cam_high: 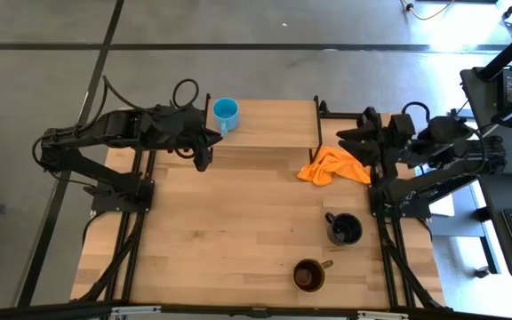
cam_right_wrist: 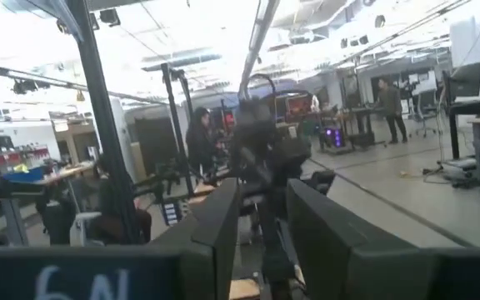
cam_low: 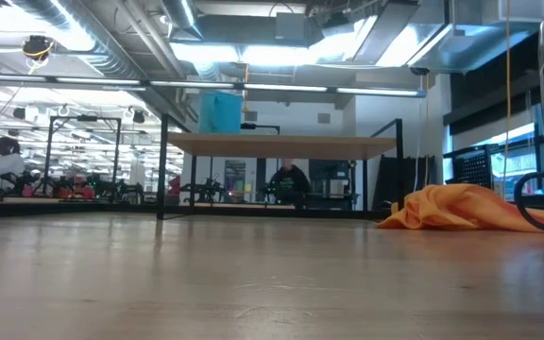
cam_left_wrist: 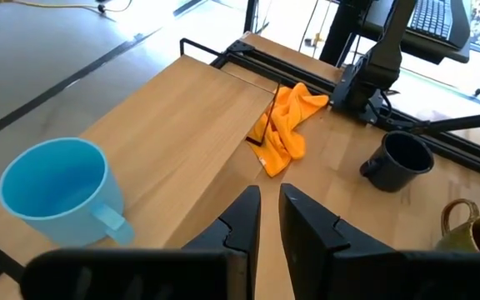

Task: Stack small to large cups/mugs on shelf
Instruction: Put the black mug on the shelf

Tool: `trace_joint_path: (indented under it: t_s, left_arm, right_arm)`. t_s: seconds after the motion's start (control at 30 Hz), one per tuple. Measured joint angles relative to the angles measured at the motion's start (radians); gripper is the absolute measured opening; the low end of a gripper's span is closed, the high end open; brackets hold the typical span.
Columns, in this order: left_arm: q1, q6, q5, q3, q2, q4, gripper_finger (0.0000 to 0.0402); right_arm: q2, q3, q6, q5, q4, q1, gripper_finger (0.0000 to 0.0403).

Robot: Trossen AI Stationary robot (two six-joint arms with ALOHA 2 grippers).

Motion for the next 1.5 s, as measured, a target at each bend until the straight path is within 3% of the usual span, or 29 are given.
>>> trace_joint_path:
  t_s: [0.53, 0.77, 0.93, 1.13, 1.23, 1.37, 1.5]
  left_arm:
    - [-0.048, -0.02, 0.003, 0.0, -0.003, 0.0, 0.0041]
    - [-0.048, -0.021, 0.003, 0.0, -0.003, 0.002, 0.0041]
    - [-0.048, 0.003, 0.003, 0.0, -0.003, 0.003, 0.0041]
    - [-0.048, 0.09, 0.026, 0.0, -0.003, 0.017, 0.0041]
    - [-0.048, 0.11, 0.027, 0.0, -0.003, 0.058, 0.0041]
    - [-0.048, 0.11, 0.027, 0.0, -0.003, 0.133, 0.0041]
    - [-0.048, 0.11, 0.029, 0.0, -0.003, 0.19, 0.0041]
  right_arm:
    - [0.056, 0.037, -0.032, -0.001, 0.053, 0.0, 0.0108]
    - [0.059, 0.037, -0.081, -0.056, 0.053, 0.0, 0.0108]
    - [0.058, 0.037, -0.131, 0.019, 0.039, 0.0, 0.0108]
    - [0.058, 0.037, -0.153, 0.03, 0.078, 0.0, 0.0108]
    - [0.056, 0.037, -0.212, 0.125, 0.08, 0.0, 0.0108]
    - [0.016, 0.044, -0.233, 0.225, -0.041, -0.039, 0.0108]
    - [-0.019, 0.122, -0.095, 0.184, -0.372, -0.139, 0.0108]
